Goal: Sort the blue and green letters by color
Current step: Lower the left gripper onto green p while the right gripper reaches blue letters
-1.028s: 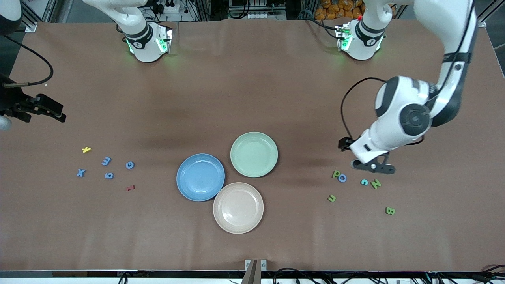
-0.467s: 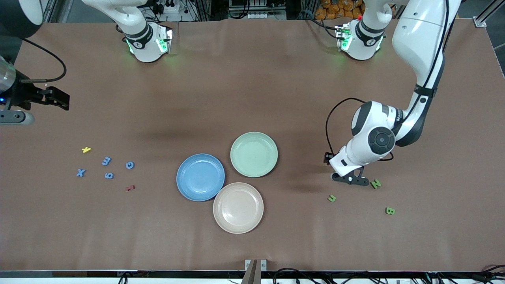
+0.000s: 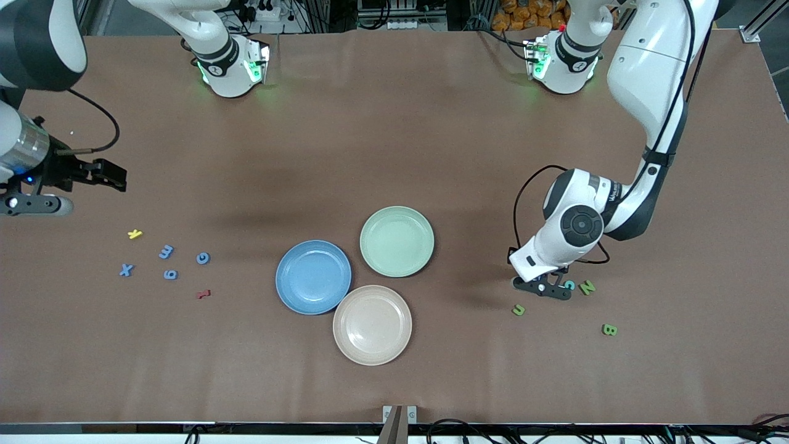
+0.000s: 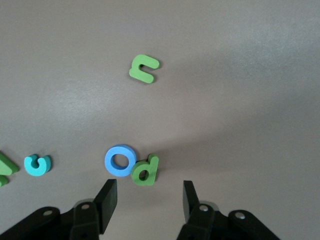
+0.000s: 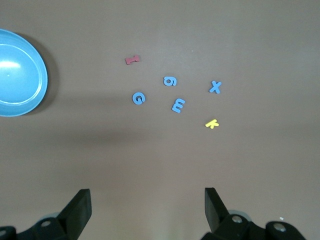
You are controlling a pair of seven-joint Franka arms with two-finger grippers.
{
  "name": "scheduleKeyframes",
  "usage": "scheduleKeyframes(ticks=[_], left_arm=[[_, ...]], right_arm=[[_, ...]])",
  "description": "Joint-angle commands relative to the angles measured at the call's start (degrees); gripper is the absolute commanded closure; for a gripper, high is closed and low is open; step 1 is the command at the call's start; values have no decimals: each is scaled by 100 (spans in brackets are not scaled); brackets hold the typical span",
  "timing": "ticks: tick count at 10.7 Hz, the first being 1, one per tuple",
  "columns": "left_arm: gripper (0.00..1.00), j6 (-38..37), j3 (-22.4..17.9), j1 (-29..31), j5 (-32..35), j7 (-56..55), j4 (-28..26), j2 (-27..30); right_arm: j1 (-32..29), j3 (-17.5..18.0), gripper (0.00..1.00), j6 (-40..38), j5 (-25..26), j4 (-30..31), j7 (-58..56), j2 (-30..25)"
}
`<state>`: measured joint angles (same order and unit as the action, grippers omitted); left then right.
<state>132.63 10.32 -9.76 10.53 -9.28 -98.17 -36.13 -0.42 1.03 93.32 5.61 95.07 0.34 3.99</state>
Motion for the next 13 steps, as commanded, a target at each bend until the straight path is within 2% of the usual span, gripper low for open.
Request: scheduleKeyframes(ticks=[1,3,6,7,9,10,13], left_arm=[[43,123,-22,-114,597,-240,123,-227],[44,158,-30,-149,722,-302,140,-307],[47,193,-30,-140,932,-311,140,-368],[47,193,-39,-140,1012,-311,140,-403],[47,202,-39,-149,1153,-311,140,-404],[47,193,-39,-149,1197,-319,140,-421],[50,202,-39,-149,1276,-328,202,-483]], right_arm=[[-99,21,0,867,-340,685,-8,-38],[-203,21,0,1432,-587,942,-8,154],[-336,21,0,1662,-676,960,-130,689],[-397,21,0,1976,-676,1143,-261,804],[-433,21,0,3456,-684,2046,-298,928],[-407,29,0,3960,-676,2233,-298,1172],[-117,29,0,4263,-667,2208,-289,1736]])
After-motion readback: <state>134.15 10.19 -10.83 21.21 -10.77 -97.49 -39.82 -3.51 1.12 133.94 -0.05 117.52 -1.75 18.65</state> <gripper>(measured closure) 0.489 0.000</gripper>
